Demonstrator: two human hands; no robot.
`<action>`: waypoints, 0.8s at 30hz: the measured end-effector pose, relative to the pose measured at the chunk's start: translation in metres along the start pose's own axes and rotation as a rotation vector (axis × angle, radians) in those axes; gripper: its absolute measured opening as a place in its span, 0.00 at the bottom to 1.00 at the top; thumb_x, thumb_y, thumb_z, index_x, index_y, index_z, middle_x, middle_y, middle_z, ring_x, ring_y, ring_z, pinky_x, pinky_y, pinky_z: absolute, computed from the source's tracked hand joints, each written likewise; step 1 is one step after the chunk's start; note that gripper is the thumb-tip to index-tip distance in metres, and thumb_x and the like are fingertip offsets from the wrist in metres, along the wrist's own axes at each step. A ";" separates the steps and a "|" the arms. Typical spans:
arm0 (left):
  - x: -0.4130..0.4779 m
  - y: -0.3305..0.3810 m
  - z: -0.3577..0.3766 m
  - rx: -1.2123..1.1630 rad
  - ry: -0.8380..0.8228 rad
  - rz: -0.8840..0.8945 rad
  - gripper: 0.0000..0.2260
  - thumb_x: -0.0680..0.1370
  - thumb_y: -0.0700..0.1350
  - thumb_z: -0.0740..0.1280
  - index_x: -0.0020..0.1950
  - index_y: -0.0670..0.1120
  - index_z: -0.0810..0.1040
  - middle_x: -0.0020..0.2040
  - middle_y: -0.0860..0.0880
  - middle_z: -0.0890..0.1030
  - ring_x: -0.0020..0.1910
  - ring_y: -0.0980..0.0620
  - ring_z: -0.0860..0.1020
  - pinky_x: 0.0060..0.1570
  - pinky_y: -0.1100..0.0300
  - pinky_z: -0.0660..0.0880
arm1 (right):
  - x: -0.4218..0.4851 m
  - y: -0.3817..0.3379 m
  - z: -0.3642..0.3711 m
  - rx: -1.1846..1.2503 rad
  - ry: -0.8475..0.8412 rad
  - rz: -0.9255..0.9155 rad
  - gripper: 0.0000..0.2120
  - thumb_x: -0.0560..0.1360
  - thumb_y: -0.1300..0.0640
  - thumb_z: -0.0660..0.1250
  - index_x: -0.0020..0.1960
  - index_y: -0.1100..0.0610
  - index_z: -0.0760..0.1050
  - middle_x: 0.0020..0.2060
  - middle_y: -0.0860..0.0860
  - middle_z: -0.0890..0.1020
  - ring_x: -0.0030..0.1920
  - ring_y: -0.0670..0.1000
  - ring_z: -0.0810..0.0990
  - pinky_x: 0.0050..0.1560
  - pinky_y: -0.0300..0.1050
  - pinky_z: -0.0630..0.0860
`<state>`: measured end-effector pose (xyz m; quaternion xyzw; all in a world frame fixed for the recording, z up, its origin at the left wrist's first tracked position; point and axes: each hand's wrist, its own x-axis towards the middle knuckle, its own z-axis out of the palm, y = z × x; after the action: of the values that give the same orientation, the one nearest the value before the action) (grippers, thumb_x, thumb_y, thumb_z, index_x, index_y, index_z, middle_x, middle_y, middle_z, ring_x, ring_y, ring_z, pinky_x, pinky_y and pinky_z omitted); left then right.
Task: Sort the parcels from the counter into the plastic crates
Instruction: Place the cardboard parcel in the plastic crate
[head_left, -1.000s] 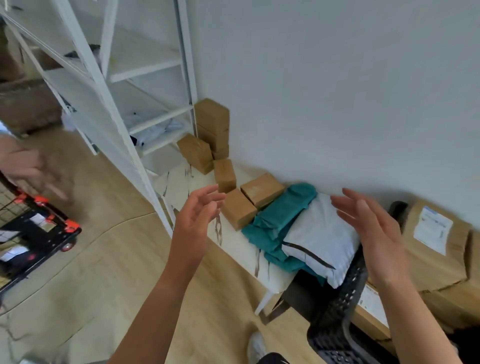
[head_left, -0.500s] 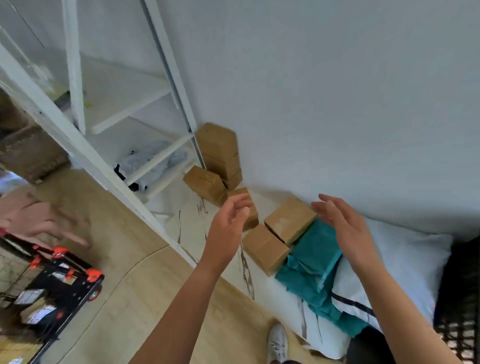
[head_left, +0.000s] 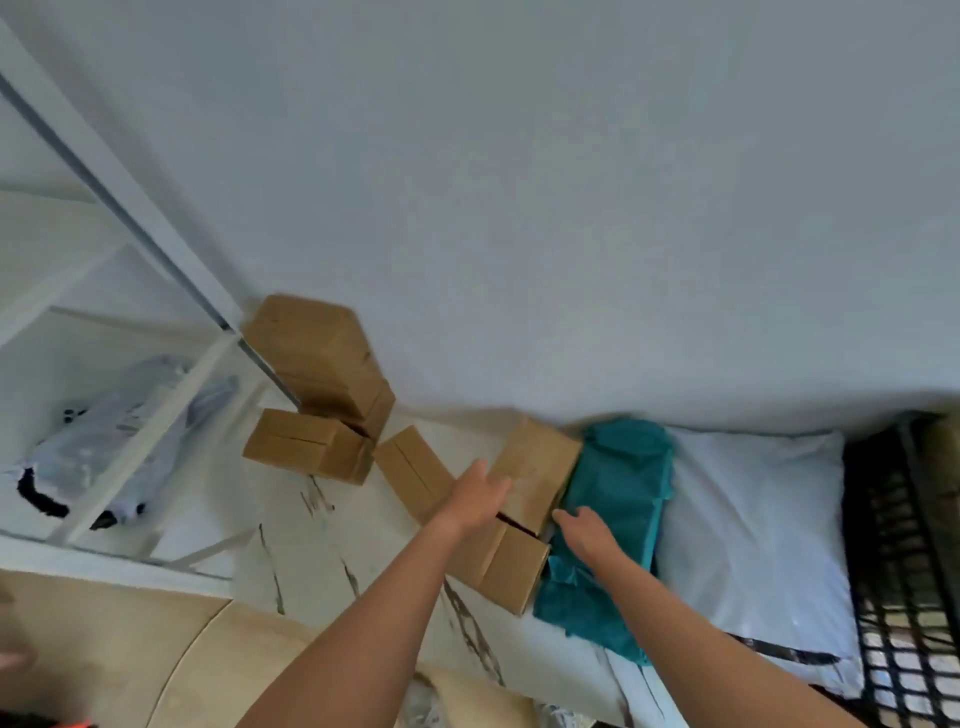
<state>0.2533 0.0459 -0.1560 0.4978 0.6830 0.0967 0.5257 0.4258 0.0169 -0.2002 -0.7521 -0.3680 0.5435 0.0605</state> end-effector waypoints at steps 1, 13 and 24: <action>0.009 0.000 0.000 0.008 -0.050 -0.032 0.33 0.86 0.55 0.61 0.86 0.44 0.51 0.84 0.44 0.61 0.82 0.43 0.61 0.77 0.50 0.62 | 0.004 -0.001 0.004 0.038 0.003 0.019 0.25 0.87 0.50 0.58 0.77 0.65 0.64 0.73 0.60 0.72 0.72 0.60 0.72 0.59 0.44 0.67; 0.046 0.019 -0.046 0.199 -0.128 0.182 0.21 0.86 0.54 0.60 0.69 0.38 0.76 0.66 0.40 0.79 0.60 0.41 0.79 0.56 0.51 0.76 | -0.028 -0.061 0.029 0.643 0.283 0.132 0.17 0.85 0.46 0.62 0.65 0.58 0.69 0.60 0.56 0.76 0.60 0.60 0.76 0.56 0.57 0.76; -0.035 0.053 -0.121 -0.071 -0.023 0.382 0.09 0.85 0.52 0.62 0.57 0.47 0.74 0.51 0.49 0.79 0.50 0.51 0.79 0.52 0.52 0.81 | -0.122 -0.119 0.010 0.696 0.483 -0.121 0.22 0.83 0.44 0.64 0.72 0.53 0.66 0.55 0.50 0.77 0.56 0.54 0.79 0.63 0.61 0.80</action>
<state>0.1835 0.0918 -0.0479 0.6005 0.5661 0.2130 0.5230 0.3422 0.0243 -0.0510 -0.7694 -0.1813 0.4391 0.4270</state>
